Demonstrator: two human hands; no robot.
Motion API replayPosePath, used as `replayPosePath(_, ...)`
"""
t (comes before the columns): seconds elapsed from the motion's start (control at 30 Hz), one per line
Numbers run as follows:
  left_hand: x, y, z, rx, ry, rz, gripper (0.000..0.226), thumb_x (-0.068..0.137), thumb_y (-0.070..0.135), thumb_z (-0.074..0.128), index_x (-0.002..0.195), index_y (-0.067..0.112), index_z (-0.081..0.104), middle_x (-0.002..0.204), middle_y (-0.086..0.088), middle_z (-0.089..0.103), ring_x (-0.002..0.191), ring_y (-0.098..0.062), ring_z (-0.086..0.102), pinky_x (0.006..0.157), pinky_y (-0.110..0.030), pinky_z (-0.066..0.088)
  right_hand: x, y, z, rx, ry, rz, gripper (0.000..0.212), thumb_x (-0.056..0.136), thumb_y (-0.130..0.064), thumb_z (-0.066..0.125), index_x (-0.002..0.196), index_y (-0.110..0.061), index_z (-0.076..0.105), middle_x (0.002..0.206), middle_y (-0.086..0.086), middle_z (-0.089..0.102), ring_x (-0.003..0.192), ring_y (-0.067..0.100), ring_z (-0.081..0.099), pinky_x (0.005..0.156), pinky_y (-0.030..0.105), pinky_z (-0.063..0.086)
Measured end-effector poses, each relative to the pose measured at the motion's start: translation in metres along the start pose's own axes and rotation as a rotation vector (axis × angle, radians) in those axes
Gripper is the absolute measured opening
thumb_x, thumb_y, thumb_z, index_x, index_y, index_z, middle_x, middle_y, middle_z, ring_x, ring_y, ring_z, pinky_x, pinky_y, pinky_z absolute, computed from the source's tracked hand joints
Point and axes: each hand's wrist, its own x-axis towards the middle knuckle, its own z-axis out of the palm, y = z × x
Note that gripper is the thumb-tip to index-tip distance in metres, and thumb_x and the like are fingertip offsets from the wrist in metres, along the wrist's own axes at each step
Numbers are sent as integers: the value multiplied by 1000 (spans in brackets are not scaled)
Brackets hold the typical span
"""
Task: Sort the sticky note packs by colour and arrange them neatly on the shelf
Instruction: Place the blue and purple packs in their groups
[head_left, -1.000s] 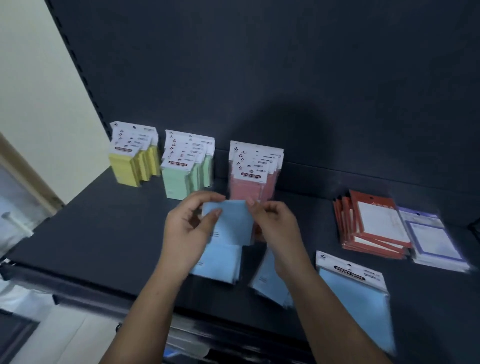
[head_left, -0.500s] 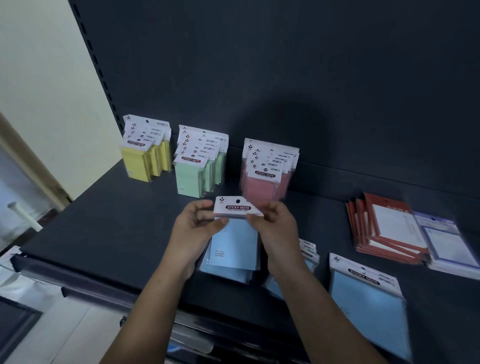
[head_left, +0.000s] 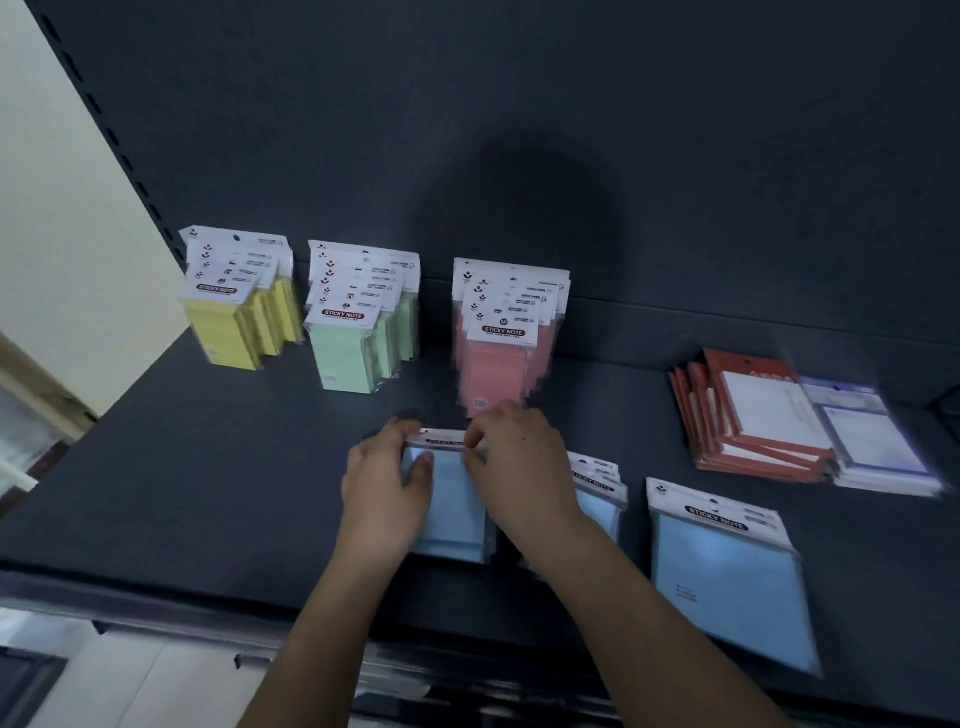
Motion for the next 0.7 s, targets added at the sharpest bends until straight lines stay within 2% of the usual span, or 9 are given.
replayPosePath(0.07, -7, 12, -2, 35, 116, 100, 36, 87, 7, 57, 122, 12, 55, 132, -7, 51, 126, -25, 41, 106, -39, 33, -6, 1, -8, 50, 22, -31, 18, 91, -19, 51, 105, -19, 61, 114, -1, 54, 106, 21, 47, 88, 32, 36)
replayPosePath(0.17, -25, 47, 0, -72, 141, 271, 28, 88, 7, 57, 114, 16, 59, 110, 8, 59, 108, -9, 52, 90, -19, 38, -23, 17, -27, 126, 136, -2, 16, 86, -17, 55, 100, -17, 64, 108, 0, 60, 101, 22, 51, 87, 36, 41)
replayPosePath(0.23, -38, 74, 8, -173, -34, 329, 21, 88, 7, 58, 101, 22, 63, 92, 15, 64, 88, 5, 57, 78, -6, 39, -39, 41, -42, 144, 230, 90, 16, 83, -13, 59, 97, -16, 66, 103, 2, 63, 98, 24, 54, 85, 37, 43)
replayPosePath(0.3, -53, 98, 24, -251, -297, 328, 21, 88, 9, 59, 96, 29, 60, 89, 20, 63, 83, 8, 59, 74, -5, 40, -60, 70, -56, 128, 256, 227, 19, 84, -13, 61, 102, -14, 66, 105, 4, 63, 100, 25, 55, 84, 33, 42)
replayPosePath(0.37, -70, 117, 44, -243, -592, 267, 25, 89, 19, 59, 108, 34, 53, 99, 25, 57, 94, 10, 56, 82, -7, 40, -80, 99, -69, 69, 243, 377, 23, 83, -13, 61, 106, -11, 65, 107, 8, 63, 102, 28, 56, 81, 33, 42)
replayPosePath(0.43, -84, 122, 70, -173, -760, 161, 43, 90, 31, 58, 127, 34, 38, 121, 27, 42, 115, 13, 39, 94, -5, 29, -98, 128, -77, 11, 215, 511, 20, 85, -16, 61, 102, -7, 63, 104, 13, 62, 98, 33, 57, 75, 33, 41)
replayPosePath(0.5, -95, 120, 90, -104, -752, 105, 73, 90, 36, 57, 147, 26, 13, 151, 17, 9, 138, 3, 11, 108, -13, 12, -111, 151, -79, -48, 104, 647, 21, 88, -28, 57, 90, -7, 59, 100, 15, 60, 95, 33, 57, 70, 32, 37)
replayPosePath(0.57, -103, 121, 102, -145, -722, 64, 84, 89, 34, 59, 149, 26, 1, 156, 10, -6, 143, -4, 3, 113, -18, 11, -121, 165, -76, -28, -8, 726, 31, 89, -37, 54, 84, -7, 58, 96, 14, 60, 92, 31, 58, 67, 30, 35)
replayPosePath(0.7, -111, 129, 112, -381, -633, -80, 63, 88, 16, 60, 137, 31, 25, 130, 11, 45, 113, -4, 47, 85, -11, 38, -126, 171, -61, 164, 70, 710, 33, 88, -36, 57, 67, -16, 41, 85, 7, 49, 78, 20, 46, 62, 25, 24)
